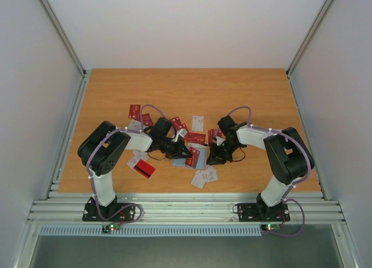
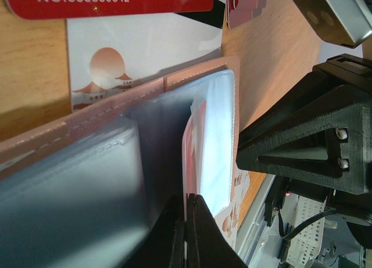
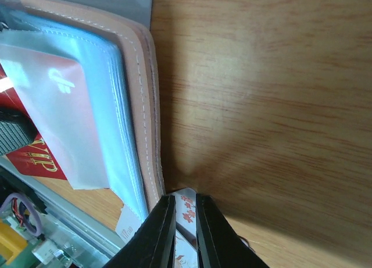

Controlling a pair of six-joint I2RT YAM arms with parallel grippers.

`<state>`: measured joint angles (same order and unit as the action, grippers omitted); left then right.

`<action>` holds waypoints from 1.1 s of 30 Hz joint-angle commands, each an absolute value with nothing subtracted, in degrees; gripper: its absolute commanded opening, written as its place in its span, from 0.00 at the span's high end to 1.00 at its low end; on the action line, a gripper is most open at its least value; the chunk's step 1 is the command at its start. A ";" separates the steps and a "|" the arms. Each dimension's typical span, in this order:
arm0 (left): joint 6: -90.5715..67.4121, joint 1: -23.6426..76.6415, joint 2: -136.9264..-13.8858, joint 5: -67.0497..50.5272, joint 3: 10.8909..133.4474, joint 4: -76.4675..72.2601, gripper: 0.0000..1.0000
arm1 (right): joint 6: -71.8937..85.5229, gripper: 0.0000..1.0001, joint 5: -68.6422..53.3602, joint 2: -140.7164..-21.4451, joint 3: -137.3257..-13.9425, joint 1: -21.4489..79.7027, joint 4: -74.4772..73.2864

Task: Put the credit cards into the card holder

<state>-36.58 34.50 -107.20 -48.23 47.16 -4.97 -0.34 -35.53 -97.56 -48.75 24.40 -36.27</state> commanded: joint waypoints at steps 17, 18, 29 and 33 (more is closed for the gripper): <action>-42.17 35.68 -110.19 -46.05 48.08 -7.95 1.00 | 3.30 0.89 -36.01 -101.49 -51.18 27.59 -32.66; -40.74 35.68 -110.03 -45.93 48.60 -5.70 1.00 | 3.26 0.89 -35.75 -101.53 -51.44 27.55 -32.83; -23.05 35.65 -110.33 -47.18 54.37 12.93 1.00 | 2.26 0.89 -34.00 -102.76 -53.78 27.60 -35.10; -19.09 35.52 -111.93 -48.04 56.86 17.65 1.00 | 1.38 0.89 -32.67 -103.63 -55.33 27.60 -36.75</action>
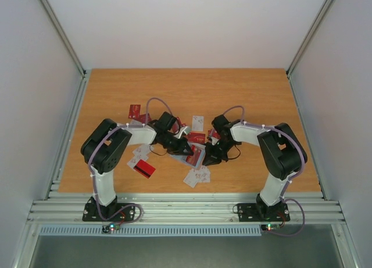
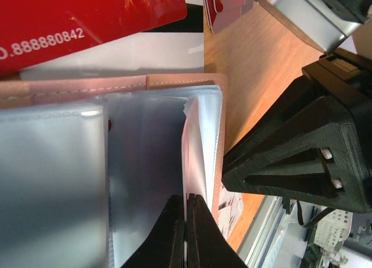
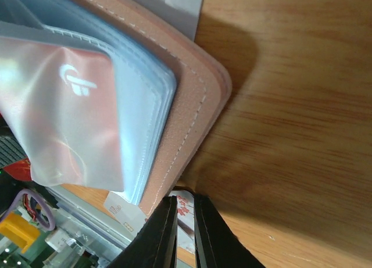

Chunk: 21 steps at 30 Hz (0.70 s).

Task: Put the credit cards into the card holder

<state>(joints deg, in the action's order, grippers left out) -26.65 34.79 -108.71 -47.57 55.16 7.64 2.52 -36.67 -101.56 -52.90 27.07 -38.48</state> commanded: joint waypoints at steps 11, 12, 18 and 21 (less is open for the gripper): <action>-18.74 35.42 -115.02 -52.93 58.98 16.34 1.00 | 0.95 0.89 -31.93 -106.14 -58.98 27.57 -38.87; -18.72 35.42 -115.32 -52.84 59.12 16.40 1.00 | 0.92 0.89 -32.05 -106.38 -59.19 27.57 -38.92; -20.83 35.42 -116.12 -52.15 58.99 14.63 0.96 | 0.96 0.89 -32.26 -106.62 -59.52 27.60 -39.03; -24.91 35.42 -116.20 -50.69 57.87 11.70 0.96 | 0.92 0.89 -32.49 -106.33 -59.20 27.57 -38.79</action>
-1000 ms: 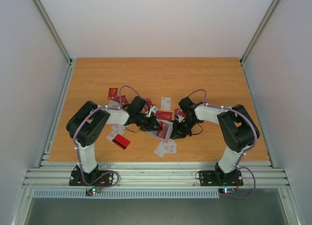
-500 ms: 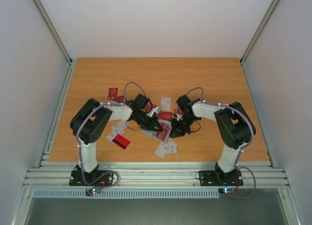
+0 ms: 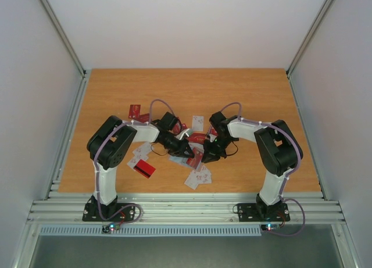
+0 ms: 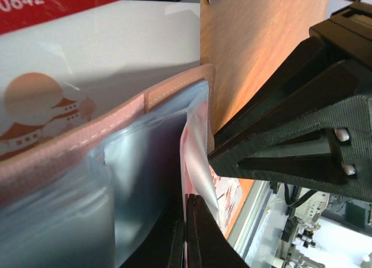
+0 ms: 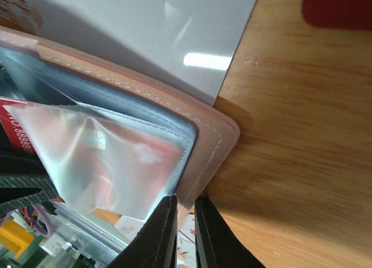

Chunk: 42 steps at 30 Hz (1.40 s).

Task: Put the credit cards into the card holder

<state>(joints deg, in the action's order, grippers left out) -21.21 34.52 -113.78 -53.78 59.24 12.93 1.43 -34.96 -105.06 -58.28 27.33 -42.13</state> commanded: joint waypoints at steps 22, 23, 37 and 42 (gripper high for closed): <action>-24.52 35.40 -110.13 -43.79 58.57 20.95 0.60 | 0.96 0.89 -33.07 -106.08 -59.13 27.51 -37.85; -23.64 35.41 -109.22 -42.79 58.95 23.44 0.59 | 0.94 0.89 -33.05 -106.08 -59.21 27.52 -37.90; -21.11 36.14 -108.00 -36.01 62.67 32.68 0.50 | 1.52 0.89 -33.73 -106.47 -60.12 27.47 -36.88; -21.55 37.09 -109.45 -35.36 64.46 33.17 0.53 | 2.31 0.89 -34.48 -106.78 -59.70 27.52 -35.74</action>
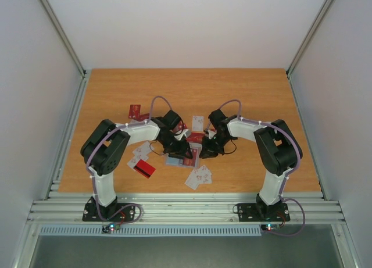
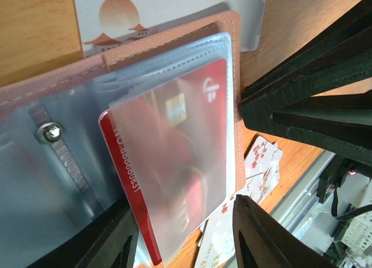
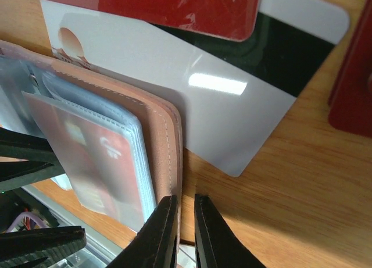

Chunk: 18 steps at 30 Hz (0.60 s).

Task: Put the credit cards into the card holder

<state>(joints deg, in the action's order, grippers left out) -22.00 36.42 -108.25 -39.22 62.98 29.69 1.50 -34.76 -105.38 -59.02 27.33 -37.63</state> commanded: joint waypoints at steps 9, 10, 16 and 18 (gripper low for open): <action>-23.07 39.55 -111.99 -34.72 68.36 34.67 0.57 | 3.49 0.89 -35.84 -107.66 -59.33 27.52 -34.20; -23.59 39.77 -112.19 -34.22 68.87 35.04 0.57 | 3.56 0.89 -35.93 -107.57 -59.33 27.57 -34.11; -23.99 39.86 -112.70 -31.41 71.01 40.05 0.57 | 3.00 0.89 -35.37 -107.10 -59.41 27.51 -34.86; -23.00 39.90 -112.17 -30.15 71.65 42.36 0.53 | 2.35 0.89 -34.75 -106.80 -59.54 27.51 -35.56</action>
